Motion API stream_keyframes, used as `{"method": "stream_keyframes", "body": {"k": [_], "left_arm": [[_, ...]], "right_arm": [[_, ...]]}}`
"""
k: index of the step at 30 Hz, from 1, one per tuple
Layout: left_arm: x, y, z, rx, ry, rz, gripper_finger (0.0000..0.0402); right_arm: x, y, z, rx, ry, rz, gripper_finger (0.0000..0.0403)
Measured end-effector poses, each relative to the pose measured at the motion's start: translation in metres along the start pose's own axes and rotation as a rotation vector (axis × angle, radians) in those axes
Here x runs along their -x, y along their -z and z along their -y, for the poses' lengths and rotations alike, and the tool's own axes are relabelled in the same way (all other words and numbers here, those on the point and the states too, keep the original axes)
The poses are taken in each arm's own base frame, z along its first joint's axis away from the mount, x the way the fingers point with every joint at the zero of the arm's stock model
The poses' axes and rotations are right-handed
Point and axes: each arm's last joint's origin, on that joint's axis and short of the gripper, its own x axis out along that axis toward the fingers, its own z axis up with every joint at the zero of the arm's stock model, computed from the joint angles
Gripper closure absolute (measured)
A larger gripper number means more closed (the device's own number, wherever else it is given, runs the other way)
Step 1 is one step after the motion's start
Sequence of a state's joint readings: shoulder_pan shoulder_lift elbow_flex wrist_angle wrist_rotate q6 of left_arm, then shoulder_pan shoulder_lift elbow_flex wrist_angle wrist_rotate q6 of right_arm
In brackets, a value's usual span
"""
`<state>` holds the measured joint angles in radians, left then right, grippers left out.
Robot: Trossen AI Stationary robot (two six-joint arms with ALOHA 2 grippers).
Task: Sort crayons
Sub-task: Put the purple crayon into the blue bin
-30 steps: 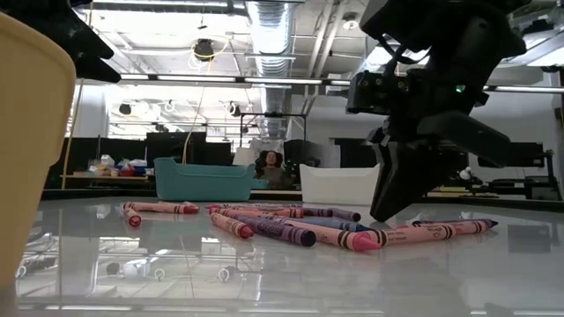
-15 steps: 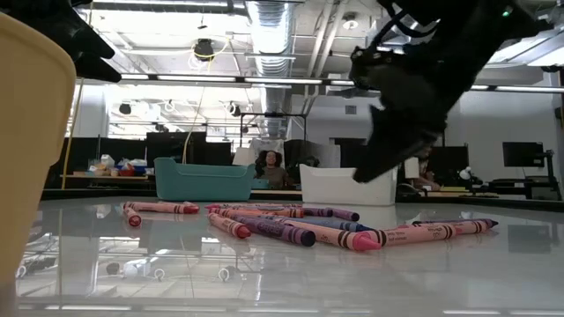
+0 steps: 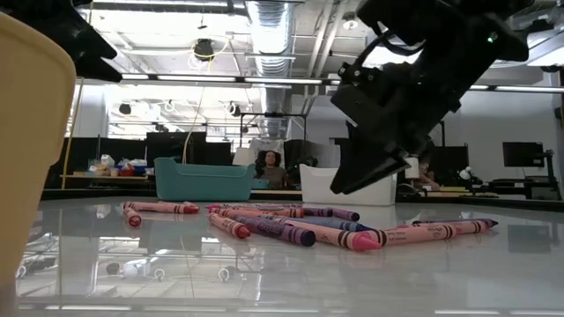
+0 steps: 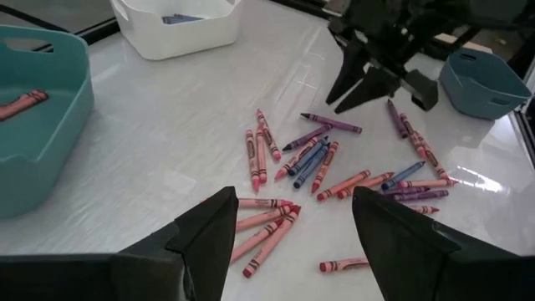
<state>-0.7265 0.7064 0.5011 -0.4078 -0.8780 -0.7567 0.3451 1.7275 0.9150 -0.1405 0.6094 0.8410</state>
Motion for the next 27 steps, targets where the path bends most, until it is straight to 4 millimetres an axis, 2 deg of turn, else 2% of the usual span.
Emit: {"method": "stream_keyframes", "body": {"k": [7,19,27], "left_arm": [[0.000,0.000,0.000,0.003,0.000,0.001,0.0174],[0.000,0.000,0.001,0.018,0.003,0.003,0.0174],[0.000,0.000,0.001,0.020,0.005,0.001,0.0174]], "right_arm": [[-0.003,0.007,-0.005,-0.008,-0.006,0.008,0.0295],[-0.014,0.034,-0.013,-0.012,0.057,-0.033,0.0296],[-0.007,0.043,-0.015,-0.016,0.079,-0.030,0.0338]]}}
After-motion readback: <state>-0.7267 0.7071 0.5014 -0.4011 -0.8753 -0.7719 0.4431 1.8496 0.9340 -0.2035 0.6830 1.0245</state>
